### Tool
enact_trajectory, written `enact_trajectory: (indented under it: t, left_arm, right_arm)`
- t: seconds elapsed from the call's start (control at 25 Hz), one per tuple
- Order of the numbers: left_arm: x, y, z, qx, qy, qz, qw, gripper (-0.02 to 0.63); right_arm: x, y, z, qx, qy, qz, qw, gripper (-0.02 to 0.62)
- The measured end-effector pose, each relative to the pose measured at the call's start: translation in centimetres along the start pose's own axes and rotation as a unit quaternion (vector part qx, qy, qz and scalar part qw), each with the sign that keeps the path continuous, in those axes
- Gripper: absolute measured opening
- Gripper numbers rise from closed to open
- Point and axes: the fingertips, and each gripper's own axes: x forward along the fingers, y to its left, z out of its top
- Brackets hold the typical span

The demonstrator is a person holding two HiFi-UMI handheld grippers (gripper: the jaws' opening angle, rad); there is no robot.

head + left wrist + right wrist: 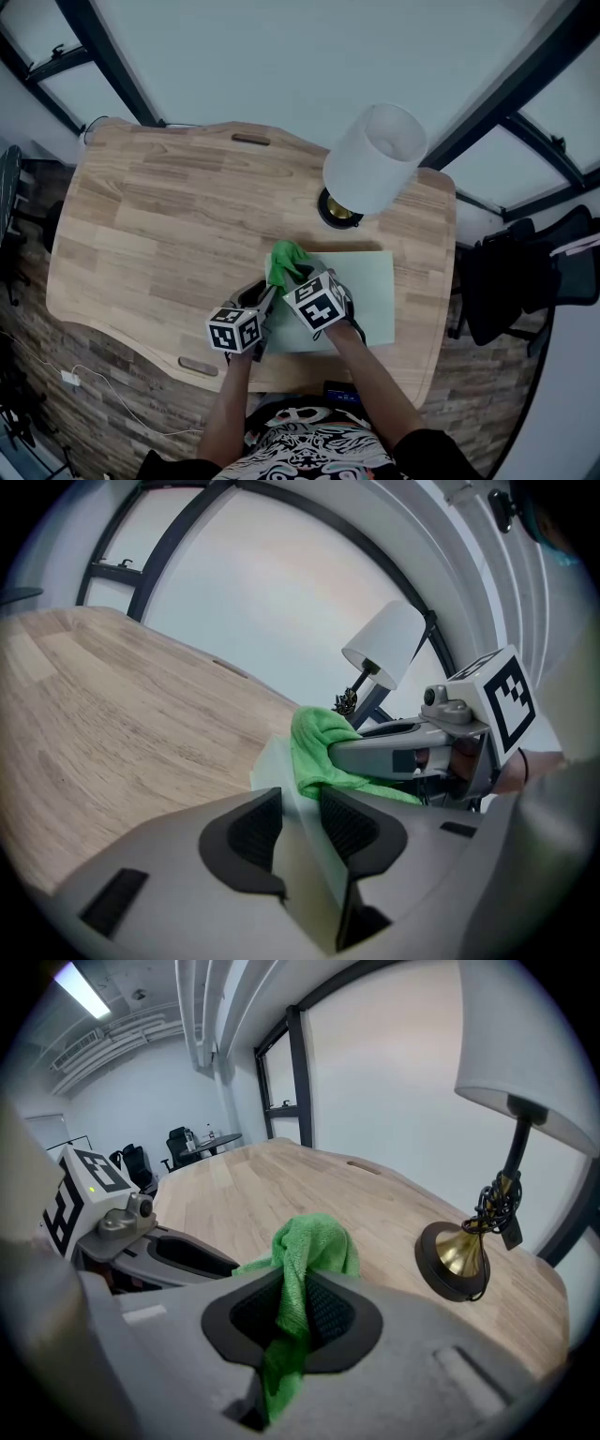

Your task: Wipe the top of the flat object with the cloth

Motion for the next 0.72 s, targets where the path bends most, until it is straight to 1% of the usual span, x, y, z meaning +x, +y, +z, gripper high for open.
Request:
enact_trajectory:
  t: [0.2, 0.72]
  left_arm:
    - [0.06, 0.02, 0.11, -0.001, -0.001, 0.001, 1.0000, 0.129]
    - [0.00, 0.22, 0.12, 0.000, -0.002, 0.001, 1.0000, 0.129]
  right_arm:
    - [0.09, 0.00, 0.14, -0.003, -0.002, 0.002, 1.000, 0.037]
    - [-0.39, -0.01, -0.38, 0.011, -0.008, -0.005, 1.000, 0.037]
